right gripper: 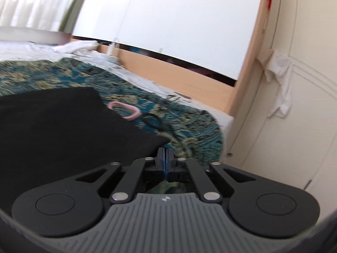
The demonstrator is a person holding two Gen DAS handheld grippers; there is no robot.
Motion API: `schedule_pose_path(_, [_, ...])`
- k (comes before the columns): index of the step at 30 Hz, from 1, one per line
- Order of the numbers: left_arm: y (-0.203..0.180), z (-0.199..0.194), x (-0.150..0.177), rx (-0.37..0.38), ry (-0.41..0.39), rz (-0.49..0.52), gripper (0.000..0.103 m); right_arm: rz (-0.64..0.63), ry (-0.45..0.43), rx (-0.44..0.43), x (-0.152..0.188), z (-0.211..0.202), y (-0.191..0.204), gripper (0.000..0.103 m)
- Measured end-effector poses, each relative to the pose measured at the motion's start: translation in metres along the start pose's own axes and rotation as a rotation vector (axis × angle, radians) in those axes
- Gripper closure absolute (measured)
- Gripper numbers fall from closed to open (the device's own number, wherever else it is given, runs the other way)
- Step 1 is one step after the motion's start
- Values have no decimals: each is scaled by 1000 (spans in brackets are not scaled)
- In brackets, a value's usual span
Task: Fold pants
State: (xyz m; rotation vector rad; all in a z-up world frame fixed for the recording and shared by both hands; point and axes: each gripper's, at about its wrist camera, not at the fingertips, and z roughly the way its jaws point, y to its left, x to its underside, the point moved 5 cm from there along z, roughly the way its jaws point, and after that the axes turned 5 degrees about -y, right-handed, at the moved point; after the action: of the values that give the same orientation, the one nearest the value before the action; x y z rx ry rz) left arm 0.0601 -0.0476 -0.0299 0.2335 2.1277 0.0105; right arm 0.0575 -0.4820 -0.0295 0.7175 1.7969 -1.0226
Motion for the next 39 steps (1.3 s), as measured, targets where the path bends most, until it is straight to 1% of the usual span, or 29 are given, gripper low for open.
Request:
schedule_pose_path(1, [0, 0, 0, -1, -1, 0, 77, 7, 12, 15, 1, 3, -3, 95])
schedule_pose_path(3, [1, 0, 0, -1, -1, -1, 77, 67, 36, 25, 3, 9, -14, 95])
schedule_pose_path(5, [2, 0, 0, -1, -2, -4, 77, 142, 42, 29, 5, 10, -26, 94])
schedule_pose_path(6, [3, 0, 0, -2, -3, -4, 77, 184, 39, 31, 5, 9, -33, 91])
schedule_pose_path(7, [2, 0, 0, -4, -4, -3, 77, 233, 36, 29, 5, 8, -39, 72])
schedule_pose_path(8, [3, 0, 0, -5, -5, -1, 77, 280, 28, 21, 5, 6, -45, 69])
schedule_pose_path(9, [2, -1, 0, -7, -7, 0, 77, 329, 13, 10, 5, 3, -50, 60])
schedule_pose_path(10, [2, -1, 1, -8, -8, 0, 77, 390, -11, -10, 4, -1, -57, 55])
schedule_pose_path(12, [2, -1, 1, -8, -11, -4, 77, 485, -54, -65, 3, -11, -65, 54])
schedule_pose_path(15, [2, -2, 2, -9, -13, -6, 77, 538, -61, -167, 2, -14, -64, 51])
schedule_pose_path(21, [2, -2, 2, -9, -12, -5, 77, 521, -75, -256, -1, -18, -45, 50])
schedule_pose_path(24, [2, -2, 3, -13, -13, 0, 77, 489, -80, -292, -5, -19, -36, 44])
schedule_pose_path(27, [2, -2, 3, -15, -11, 2, 77, 464, -28, -267, -2, -13, -31, 43])
schedule_pose_path(29, [1, -3, 3, -16, -10, 3, 77, 492, 4, -276, 1, -6, -31, 43])
schedule_pose_path(31, [1, -3, 3, -16, -11, 6, 77, 505, 8, -291, 1, -3, -30, 43])
schedule_pose_path(33, [1, -2, 3, -18, -10, 11, 76, 486, 9, -304, -3, 0, -28, 43])
schedule_pose_path(35, [0, -2, 2, -21, -9, 14, 76, 480, 32, -306, -4, 6, -25, 43])
schedule_pose_path(37, [0, -1, 2, -22, -8, 14, 76, 513, 59, -301, -2, 14, -26, 44])
schedule_pose_path(39, [0, -1, 2, -22, -8, 14, 76, 554, 60, -303, -2, 17, -29, 43])
